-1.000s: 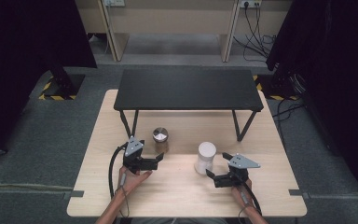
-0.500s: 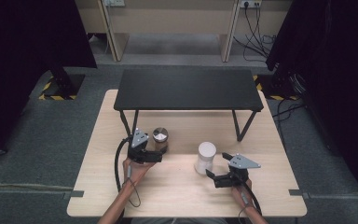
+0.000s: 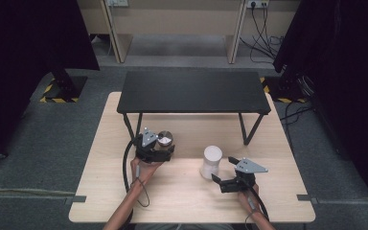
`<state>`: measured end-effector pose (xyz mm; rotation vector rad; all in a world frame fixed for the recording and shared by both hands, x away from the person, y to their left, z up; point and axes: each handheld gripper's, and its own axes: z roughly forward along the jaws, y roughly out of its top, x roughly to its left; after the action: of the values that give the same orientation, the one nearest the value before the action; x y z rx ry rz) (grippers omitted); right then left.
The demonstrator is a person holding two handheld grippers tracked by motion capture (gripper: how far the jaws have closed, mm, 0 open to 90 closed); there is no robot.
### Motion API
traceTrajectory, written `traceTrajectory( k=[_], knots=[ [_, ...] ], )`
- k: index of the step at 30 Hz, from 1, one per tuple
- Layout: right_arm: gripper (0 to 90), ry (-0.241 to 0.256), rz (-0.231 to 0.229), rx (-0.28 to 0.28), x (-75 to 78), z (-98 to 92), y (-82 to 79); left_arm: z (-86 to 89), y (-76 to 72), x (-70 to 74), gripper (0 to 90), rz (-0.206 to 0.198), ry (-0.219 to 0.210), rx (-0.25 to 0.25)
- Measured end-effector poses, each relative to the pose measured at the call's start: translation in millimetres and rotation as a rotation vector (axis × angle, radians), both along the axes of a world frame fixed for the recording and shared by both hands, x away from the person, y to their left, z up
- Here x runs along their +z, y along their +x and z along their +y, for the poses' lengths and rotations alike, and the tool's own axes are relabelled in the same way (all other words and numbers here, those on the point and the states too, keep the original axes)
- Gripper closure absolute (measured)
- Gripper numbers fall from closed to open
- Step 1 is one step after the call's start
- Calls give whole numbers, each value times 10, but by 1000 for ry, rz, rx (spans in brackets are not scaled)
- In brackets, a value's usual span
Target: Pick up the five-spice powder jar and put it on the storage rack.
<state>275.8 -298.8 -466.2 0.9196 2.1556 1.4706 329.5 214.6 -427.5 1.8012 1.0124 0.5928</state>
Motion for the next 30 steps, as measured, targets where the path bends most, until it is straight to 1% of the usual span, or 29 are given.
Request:
traceTrajectory(
  k=[4,7,9,14,17,18,21,23,25,26,27,28,30],
  knots=[
    [4,0,0,0,0,-1,-1,-85,32,12,67,1,24,17],
    [5,1,0,0,-1,-2,0,-97,54,-2,84,8,25,33],
    [4,0,0,1,0,-2,1,-93,79,-8,99,16,31,35],
    [4,1,0,1,-1,-2,2,-83,120,-38,121,28,24,35],
    [5,1,0,1,-1,-1,2,-116,125,-37,138,25,35,38],
    [4,1,0,1,-1,-2,2,-125,133,-41,141,28,30,42],
    [5,1,0,1,0,-2,1,-135,154,-50,165,33,29,39],
    [5,1,0,1,-1,-2,1,-140,155,-65,201,28,29,29],
    [5,1,0,1,-1,-2,1,-165,165,-71,225,36,41,27],
    [5,1,0,1,-1,-2,1,-152,179,-79,241,40,42,17],
    [5,0,-1,1,0,-2,0,-134,184,-95,268,41,30,6],
    [5,1,-1,1,-1,-3,0,-150,168,-107,300,32,33,11],
    [5,2,0,1,-2,-4,1,-159,165,-108,303,31,35,13]
  ],
)
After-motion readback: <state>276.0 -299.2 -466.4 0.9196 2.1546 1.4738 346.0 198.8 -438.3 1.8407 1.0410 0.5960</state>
